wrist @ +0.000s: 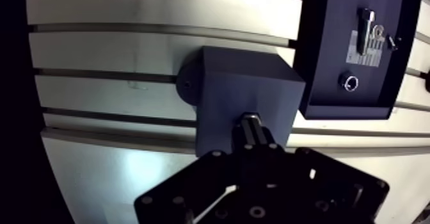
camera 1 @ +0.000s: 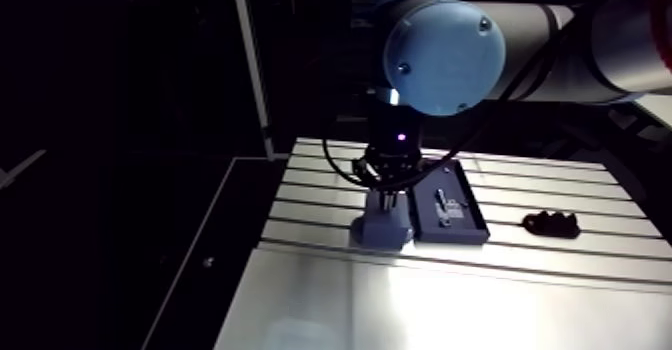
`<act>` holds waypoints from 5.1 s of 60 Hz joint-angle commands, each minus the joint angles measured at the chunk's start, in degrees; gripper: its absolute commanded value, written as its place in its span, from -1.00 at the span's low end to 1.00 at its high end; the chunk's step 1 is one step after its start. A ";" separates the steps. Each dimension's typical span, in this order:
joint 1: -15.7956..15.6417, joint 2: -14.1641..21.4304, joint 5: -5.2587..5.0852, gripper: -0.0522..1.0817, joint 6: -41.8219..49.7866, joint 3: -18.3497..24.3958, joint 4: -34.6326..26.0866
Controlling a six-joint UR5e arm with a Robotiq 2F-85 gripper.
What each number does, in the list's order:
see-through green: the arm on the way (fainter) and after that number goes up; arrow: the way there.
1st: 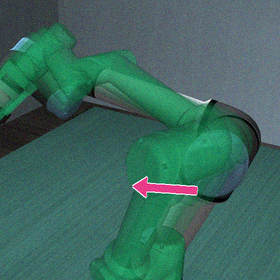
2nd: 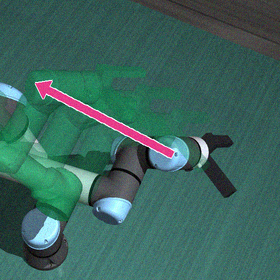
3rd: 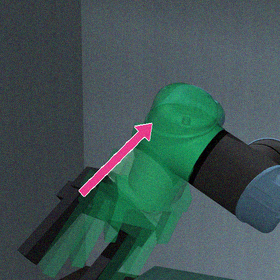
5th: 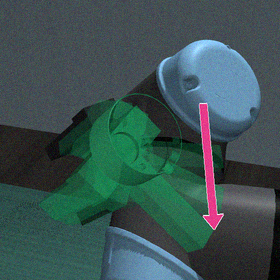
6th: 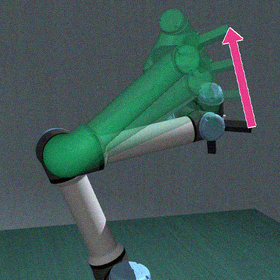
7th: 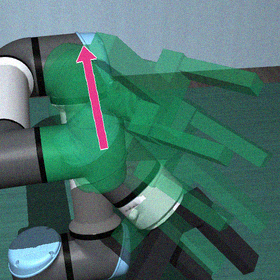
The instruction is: Pick up the M10 bolt and insert it into the hex recess until seated.
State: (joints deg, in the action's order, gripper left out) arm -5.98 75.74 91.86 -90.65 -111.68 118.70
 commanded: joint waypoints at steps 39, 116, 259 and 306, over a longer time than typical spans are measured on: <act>-0.09 -0.11 0.02 0.99 -0.01 -0.33 0.09; -0.09 -0.47 0.11 0.99 -0.01 -0.43 0.10; 10.43 13.86 -3.08 -0.90 -9.59 23.15 -26.54; 10.37 11.59 -2.88 -0.89 -9.68 26.54 -33.67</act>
State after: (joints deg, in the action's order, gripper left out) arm 4.49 87.73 88.94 -100.38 -85.28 85.29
